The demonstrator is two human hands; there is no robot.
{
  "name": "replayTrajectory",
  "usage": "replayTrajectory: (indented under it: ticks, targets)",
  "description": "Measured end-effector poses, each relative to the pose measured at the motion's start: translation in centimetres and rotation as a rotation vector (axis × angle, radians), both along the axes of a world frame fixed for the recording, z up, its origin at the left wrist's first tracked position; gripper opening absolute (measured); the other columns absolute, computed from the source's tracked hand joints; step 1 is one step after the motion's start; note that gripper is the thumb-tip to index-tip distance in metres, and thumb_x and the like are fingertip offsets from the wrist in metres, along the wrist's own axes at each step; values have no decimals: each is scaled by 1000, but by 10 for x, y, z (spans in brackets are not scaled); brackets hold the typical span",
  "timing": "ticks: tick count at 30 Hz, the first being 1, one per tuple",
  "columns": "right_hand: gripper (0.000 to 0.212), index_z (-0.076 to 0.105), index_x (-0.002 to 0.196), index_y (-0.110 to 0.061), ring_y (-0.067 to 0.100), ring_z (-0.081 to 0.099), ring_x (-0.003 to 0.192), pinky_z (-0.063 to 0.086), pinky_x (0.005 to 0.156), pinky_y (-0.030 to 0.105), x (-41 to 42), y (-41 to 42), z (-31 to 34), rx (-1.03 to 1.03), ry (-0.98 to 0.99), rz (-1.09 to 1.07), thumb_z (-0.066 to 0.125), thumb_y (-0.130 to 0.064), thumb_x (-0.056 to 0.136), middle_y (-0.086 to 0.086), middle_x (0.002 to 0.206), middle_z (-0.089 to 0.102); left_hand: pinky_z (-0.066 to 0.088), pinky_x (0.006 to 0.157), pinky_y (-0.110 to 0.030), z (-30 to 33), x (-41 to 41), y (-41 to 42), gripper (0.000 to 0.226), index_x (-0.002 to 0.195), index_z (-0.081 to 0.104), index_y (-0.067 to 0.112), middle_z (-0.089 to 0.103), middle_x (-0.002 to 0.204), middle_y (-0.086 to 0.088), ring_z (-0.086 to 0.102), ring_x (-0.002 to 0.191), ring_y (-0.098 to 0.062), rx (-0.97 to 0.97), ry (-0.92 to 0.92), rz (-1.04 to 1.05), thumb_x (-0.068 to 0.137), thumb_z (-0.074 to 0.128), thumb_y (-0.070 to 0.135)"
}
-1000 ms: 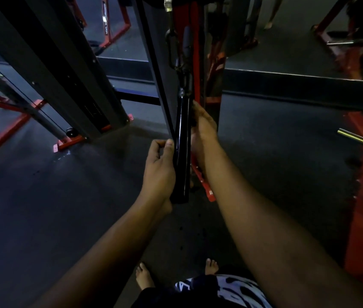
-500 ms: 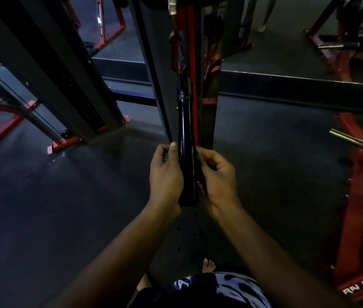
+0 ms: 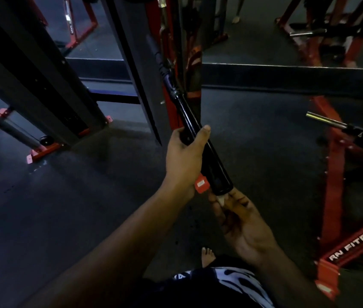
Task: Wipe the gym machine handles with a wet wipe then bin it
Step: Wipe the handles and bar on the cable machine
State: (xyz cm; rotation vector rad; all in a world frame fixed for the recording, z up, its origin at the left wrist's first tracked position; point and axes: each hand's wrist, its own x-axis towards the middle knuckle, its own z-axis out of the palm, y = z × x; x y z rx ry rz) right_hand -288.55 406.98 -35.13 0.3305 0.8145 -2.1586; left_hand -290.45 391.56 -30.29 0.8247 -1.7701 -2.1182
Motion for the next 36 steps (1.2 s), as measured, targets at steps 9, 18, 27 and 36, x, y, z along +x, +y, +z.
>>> replayTrajectory:
  ticks: [9, 18, 27, 36]
  targets:
    - [37, 73, 92, 0, 26, 75, 72, 62, 56, 30, 72, -22, 5, 96, 1, -190, 83, 2, 57, 19, 92, 74, 59, 89, -40, 1, 34, -26, 44, 137, 55, 36, 69, 119, 1, 68, 107, -14, 3, -64, -309, 96, 60, 54]
    - [18, 70, 108, -3, 28, 71, 99, 56, 81, 41, 125, -92, 44, 466, 529, -200, 62, -5, 92, 13, 105, 74, 58, 91, -40, -9, 142, -96, 26, 121, 71, 31, 70, 113, -2, 68, 108, -20, -90, 95, -557, 102, 52, 34]
    - [19, 70, 108, -7, 27, 70, 102, 58, 87, 44, 127, -159, 63, 516, 706, -212, 67, -8, 89, 9, 104, 75, 61, 85, -35, 11, 182, -170, 35, 126, 67, 12, 73, 119, -8, 71, 110, -26, 46, 199, -552, 90, 65, 10]
    - [17, 66, 103, -16, 9, 68, 95, 54, 78, 17, 107, -237, 62, 725, 1264, -208, 66, -4, 92, -8, 97, 68, 59, 81, -29, 6, 175, -247, 12, 107, 67, 9, 74, 108, -1, 72, 101, -15, -138, 156, -377, 95, 66, 8]
